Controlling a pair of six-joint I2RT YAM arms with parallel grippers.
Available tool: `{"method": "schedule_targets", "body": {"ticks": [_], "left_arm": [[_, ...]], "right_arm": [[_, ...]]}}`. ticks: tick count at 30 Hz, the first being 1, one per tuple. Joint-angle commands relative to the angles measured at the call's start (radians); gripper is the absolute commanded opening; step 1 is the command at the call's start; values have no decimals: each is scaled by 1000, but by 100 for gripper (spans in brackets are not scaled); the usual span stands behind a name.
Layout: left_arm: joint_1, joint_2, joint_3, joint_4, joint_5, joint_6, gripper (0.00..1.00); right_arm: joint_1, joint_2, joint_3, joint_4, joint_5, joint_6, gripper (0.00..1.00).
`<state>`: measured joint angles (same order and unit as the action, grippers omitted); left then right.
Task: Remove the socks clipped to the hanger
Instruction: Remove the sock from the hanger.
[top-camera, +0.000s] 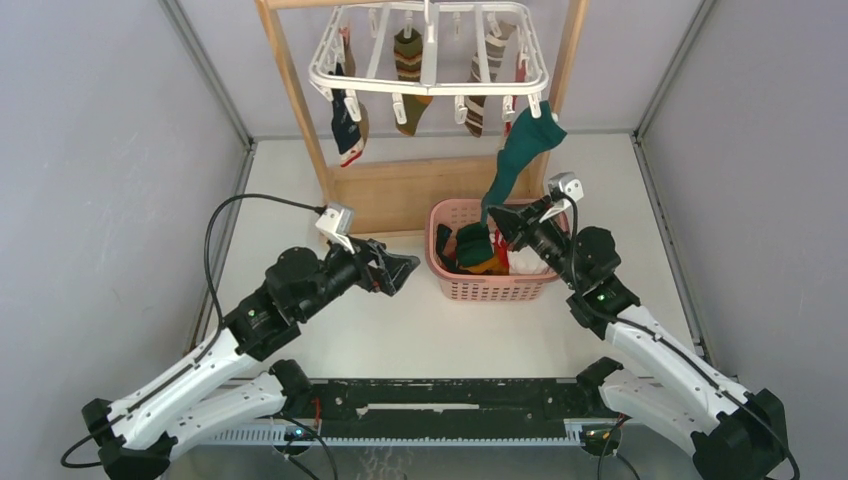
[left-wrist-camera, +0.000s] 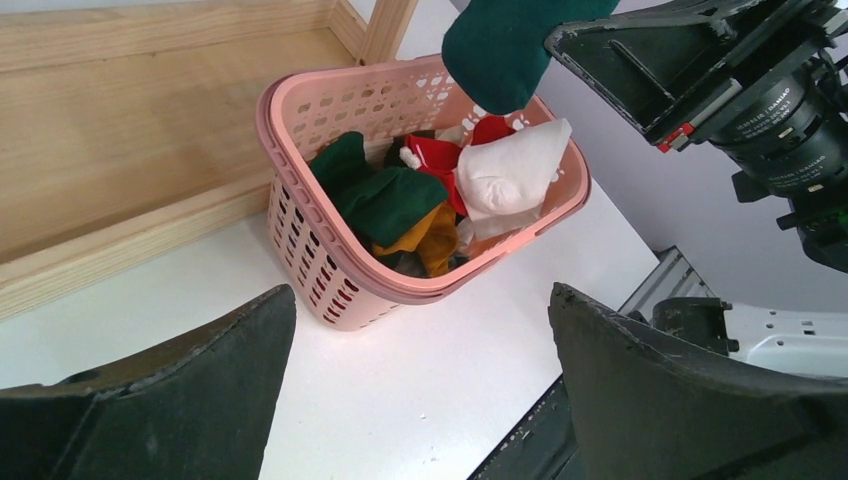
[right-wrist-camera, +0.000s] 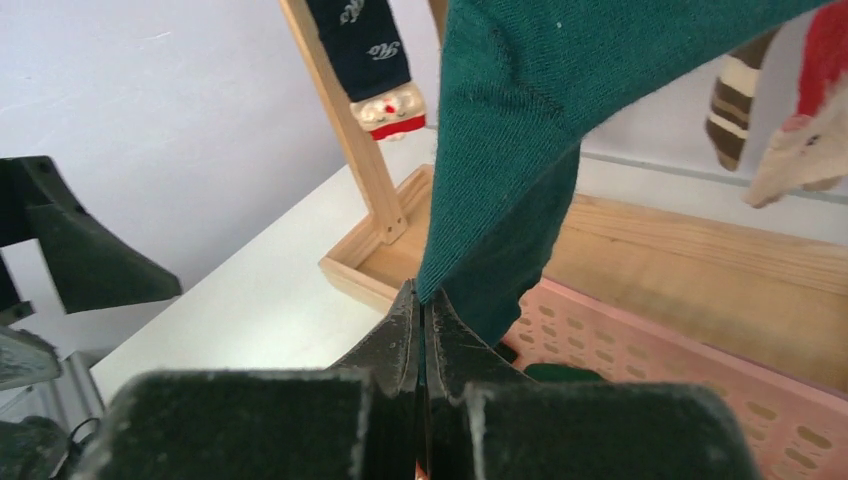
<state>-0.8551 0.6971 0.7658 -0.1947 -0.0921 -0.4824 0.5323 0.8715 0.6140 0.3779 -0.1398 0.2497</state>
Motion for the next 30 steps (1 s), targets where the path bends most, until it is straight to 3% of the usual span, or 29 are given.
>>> {"method": "schedule_targets", "body": {"ticks": [1,21,30], "left_arm": [[-12,21,-11,90,32,-21,100],[-9,187,-2,369,211,-13,100],[56,205,-29,503,340,-99,100]], "right_arm": [[30,-14,4,-1,-23,62,0],[92,40,4,145,-196,292,0],[90,42,4,190,-274,359,0]]}}
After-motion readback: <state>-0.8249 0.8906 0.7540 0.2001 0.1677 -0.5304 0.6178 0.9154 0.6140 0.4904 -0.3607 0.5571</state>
